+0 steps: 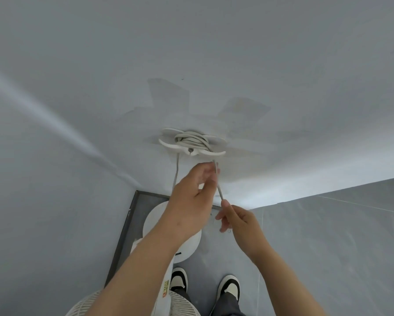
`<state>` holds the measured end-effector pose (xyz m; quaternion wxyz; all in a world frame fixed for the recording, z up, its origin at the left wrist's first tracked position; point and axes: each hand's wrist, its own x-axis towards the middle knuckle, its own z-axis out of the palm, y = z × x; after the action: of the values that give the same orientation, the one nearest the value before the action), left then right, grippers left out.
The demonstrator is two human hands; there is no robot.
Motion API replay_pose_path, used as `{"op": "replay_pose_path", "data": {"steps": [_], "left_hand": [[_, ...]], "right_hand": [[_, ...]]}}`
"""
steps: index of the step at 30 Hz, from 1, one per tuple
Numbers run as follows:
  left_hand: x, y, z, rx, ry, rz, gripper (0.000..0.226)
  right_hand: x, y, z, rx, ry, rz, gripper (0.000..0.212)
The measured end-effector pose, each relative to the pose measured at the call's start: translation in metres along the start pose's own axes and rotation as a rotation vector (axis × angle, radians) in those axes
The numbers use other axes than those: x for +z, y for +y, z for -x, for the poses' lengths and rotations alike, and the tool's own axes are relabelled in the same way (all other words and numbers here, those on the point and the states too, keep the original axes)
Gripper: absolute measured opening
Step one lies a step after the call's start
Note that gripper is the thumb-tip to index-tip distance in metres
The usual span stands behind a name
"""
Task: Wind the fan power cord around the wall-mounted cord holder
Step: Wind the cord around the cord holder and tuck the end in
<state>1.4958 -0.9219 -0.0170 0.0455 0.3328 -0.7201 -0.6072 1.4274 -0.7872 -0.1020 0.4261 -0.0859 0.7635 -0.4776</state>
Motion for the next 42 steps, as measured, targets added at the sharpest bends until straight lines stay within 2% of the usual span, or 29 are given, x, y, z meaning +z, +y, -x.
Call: {"op": "replay_pose_path", "data": {"steps": [3,6,9,12,15,18,22,24,28,30,33,37,42], "left_hand": [[0.002,-0.006,-0.004,-0.045,-0.05,0.096,0.014],[-0.008,-0.015,-0.008,-0.072,-0.013,0.227,0.026],[-0.022,-0.022,-0.01,-0.096,-0.053,0.391,0.033],[-0.031,-0.025,-0.015,-0.108,-0.118,0.436,0.03],[-0.035,-0.021,-0.023,-0.124,-0.087,0.489,0.022],[-0.032,-0.016,-0.026,-0.137,-0.039,0.473,0.024],[-0.031,-0.014,-0.02,-0.157,0.081,0.517,0.024],[-0.037,-0.013,-0.016,-0.189,0.069,0.646,0.016],[-0.06,-0.005,-0.014,-0.259,0.016,0.847,0.021],[-0.071,0.001,-0.016,-0.341,0.039,0.861,0.024],[-0.084,0.009,-0.02,-0.395,0.133,0.853,0.014],[-0.089,0.017,-0.021,-0.383,0.207,0.807,0.01],[-0.082,0.026,-0.016,-0.335,0.319,0.729,0.007]], "right_hand": [[0.004,0.006,0.006,-0.019,0.018,0.138,0.067],[-0.004,0.014,0.009,-0.057,0.092,0.292,0.074],[-0.018,0.022,0.01,-0.103,0.144,0.352,0.057],[-0.031,0.03,0.014,-0.112,0.152,0.357,0.038],[-0.043,0.043,0.017,-0.124,0.183,0.399,0.038],[-0.048,0.052,0.017,-0.124,0.247,0.452,0.038],[-0.036,0.048,0.024,-0.211,0.191,0.459,0.042],[-0.024,0.039,0.03,-0.297,0.136,0.462,0.041],[0.002,0.023,0.043,-0.458,0.052,0.538,0.037],[0.013,0.017,0.048,-0.494,0.04,0.507,0.044],[0.026,0.004,0.05,-0.5,0.131,0.493,0.046],[0.032,-0.013,0.052,-0.485,0.212,0.461,0.039],[0.036,-0.027,0.058,-0.49,0.202,0.425,0.036]]}}
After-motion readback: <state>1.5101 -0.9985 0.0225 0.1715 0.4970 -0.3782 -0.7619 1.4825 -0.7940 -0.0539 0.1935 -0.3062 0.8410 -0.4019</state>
